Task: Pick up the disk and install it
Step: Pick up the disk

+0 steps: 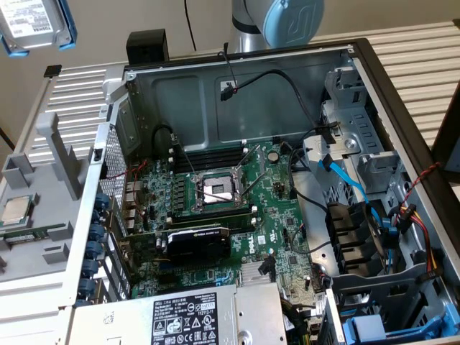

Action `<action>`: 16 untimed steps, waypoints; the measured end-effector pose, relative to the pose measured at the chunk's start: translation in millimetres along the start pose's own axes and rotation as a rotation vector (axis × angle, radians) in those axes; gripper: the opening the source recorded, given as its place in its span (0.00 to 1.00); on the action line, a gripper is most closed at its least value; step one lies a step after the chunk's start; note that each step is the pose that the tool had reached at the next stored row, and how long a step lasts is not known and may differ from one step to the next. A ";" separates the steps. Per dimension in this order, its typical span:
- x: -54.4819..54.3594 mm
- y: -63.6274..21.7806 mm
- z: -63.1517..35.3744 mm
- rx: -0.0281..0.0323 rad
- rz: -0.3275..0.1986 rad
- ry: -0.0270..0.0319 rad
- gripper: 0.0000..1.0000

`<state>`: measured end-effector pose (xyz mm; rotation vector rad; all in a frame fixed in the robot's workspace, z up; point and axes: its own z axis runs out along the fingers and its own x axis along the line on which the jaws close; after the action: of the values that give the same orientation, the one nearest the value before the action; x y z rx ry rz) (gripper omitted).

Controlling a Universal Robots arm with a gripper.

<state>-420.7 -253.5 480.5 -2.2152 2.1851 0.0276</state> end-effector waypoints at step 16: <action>22.8 -55.4 -34.7 -0.0122 0.000 -0.0001 0.37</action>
<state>-365.2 -276.7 514.9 -2.2212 2.1911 0.0412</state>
